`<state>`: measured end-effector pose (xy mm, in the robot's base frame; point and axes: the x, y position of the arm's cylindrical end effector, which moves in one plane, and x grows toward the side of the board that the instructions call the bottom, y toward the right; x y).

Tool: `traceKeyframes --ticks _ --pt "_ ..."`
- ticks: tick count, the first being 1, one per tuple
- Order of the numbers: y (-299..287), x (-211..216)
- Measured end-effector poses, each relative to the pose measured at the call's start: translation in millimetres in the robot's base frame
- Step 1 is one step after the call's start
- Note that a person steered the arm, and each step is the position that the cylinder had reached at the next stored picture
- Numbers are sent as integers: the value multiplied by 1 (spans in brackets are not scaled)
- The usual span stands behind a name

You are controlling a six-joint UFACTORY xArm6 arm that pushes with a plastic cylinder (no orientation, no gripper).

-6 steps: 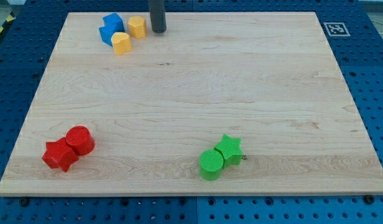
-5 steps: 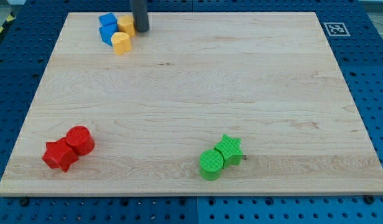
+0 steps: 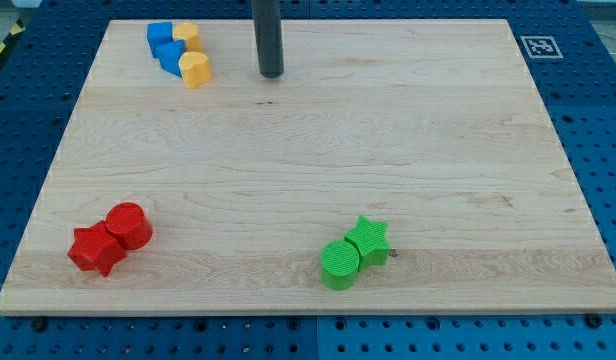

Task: Move the yellow heart right to the blue triangle

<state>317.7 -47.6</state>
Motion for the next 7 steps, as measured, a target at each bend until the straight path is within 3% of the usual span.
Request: traceKeyframes --ticks 3,4,7 --pt "7 47" --pt "-29 78" --pt "-126 31"
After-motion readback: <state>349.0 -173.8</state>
